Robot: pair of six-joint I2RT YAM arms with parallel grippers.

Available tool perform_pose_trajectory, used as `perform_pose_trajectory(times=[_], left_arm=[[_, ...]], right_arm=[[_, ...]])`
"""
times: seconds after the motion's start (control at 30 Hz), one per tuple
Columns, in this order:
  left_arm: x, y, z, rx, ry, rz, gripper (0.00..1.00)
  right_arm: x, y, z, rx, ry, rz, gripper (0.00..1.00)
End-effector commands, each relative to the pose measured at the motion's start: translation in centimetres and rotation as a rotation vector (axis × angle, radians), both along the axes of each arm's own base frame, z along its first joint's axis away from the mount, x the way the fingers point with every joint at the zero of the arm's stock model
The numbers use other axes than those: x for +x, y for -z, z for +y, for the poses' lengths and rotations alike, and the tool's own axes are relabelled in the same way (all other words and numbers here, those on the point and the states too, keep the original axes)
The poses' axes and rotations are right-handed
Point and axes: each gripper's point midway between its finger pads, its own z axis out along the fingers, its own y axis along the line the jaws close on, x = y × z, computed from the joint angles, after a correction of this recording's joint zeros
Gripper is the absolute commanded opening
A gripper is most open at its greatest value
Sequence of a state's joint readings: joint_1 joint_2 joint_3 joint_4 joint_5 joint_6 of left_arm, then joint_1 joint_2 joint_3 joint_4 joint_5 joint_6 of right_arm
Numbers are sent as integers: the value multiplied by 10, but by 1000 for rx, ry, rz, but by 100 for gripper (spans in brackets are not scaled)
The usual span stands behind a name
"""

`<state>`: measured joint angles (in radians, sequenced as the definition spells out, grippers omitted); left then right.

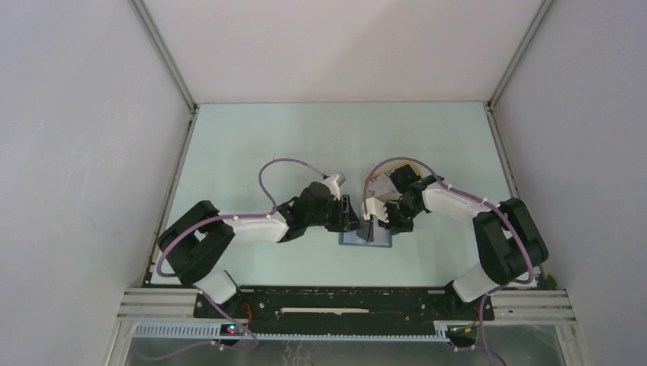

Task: Put the credit cards into the card holder
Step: Close the card holder at the center of the board.

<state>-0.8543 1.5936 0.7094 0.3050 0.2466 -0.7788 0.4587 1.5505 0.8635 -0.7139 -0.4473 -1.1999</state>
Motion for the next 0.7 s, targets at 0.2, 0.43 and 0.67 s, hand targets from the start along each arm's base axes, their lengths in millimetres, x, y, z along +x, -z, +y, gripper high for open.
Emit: perform_pose_trajectory(times=[0.2, 0.43, 0.67], left_arm=[[11, 0, 21, 13, -73, -38, 52], [18, 10, 50, 125, -154, -75, 55], [14, 5, 36, 44, -109, -49, 56]], right_arm=[[10, -14, 6, 31, 1, -33, 9], [10, -13, 6, 30, 3, -30, 10], [9, -13, 6, 27, 3, -22, 10]])
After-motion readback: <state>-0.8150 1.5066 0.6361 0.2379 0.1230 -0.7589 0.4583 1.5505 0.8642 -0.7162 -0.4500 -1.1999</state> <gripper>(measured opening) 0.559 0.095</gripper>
